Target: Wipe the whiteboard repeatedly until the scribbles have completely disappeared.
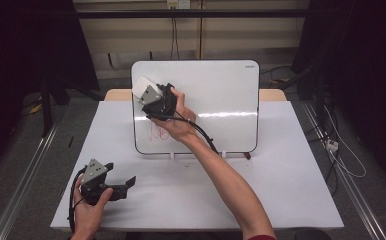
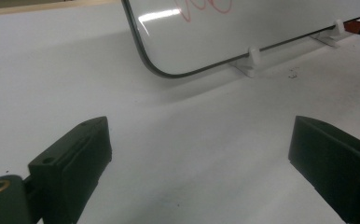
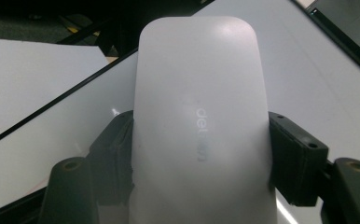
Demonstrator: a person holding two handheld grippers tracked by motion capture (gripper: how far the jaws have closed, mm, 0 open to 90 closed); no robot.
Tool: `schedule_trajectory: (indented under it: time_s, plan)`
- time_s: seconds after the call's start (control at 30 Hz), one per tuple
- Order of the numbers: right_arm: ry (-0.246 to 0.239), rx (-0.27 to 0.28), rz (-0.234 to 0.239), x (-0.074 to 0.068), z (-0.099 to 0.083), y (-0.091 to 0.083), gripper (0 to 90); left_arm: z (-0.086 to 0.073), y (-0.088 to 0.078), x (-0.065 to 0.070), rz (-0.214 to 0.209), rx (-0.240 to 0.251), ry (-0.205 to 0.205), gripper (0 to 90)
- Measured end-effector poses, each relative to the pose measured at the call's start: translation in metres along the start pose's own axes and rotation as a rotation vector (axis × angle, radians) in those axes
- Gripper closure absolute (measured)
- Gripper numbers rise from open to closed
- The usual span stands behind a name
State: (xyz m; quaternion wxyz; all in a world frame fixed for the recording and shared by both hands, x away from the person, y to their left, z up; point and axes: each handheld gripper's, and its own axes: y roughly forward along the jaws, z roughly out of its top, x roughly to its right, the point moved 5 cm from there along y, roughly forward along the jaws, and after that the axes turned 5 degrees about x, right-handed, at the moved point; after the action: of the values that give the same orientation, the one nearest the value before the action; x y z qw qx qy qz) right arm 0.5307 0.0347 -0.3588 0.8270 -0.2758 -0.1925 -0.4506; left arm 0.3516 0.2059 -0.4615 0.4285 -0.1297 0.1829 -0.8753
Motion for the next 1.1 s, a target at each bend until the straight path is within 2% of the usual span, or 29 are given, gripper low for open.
schedule_trajectory:
  time_s: [0.2,0.3,0.53,0.63,0.77,0.83,0.93,1.1]
  plan:
    - [0.016,0.009,-0.032,0.019,0.003,0.000,31.9,0.000,0.002,0.000,-0.002,-0.002,-0.002,5.8]
    - [0.042,-0.002,-0.059,0.029,-0.001,-0.004,31.9,0.000,0.003,0.000,-0.001,-0.007,-0.002,5.8]
    - [0.107,-0.037,-0.134,0.055,-0.027,-0.026,31.9,0.000,0.003,0.001,0.004,-0.005,-0.001,5.8]
    - [0.119,-0.053,-0.147,0.060,-0.035,-0.033,31.9,0.000,0.003,0.001,0.008,-0.006,0.001,5.8]
    - [0.120,-0.071,-0.151,0.057,-0.036,-0.035,31.9,0.000,0.003,0.001,0.007,-0.010,0.003,5.8]
    - [0.121,-0.081,-0.132,0.051,-0.038,-0.034,31.9,0.000,0.002,0.001,0.007,-0.008,0.005,5.8]
    - [0.098,-0.083,-0.104,0.036,-0.039,-0.034,31.9,0.000,0.002,0.001,0.008,-0.009,0.003,5.8]
    - [0.047,-0.091,-0.046,0.004,-0.042,-0.034,32.0,0.000,0.003,0.003,0.004,-0.004,0.002,5.8]
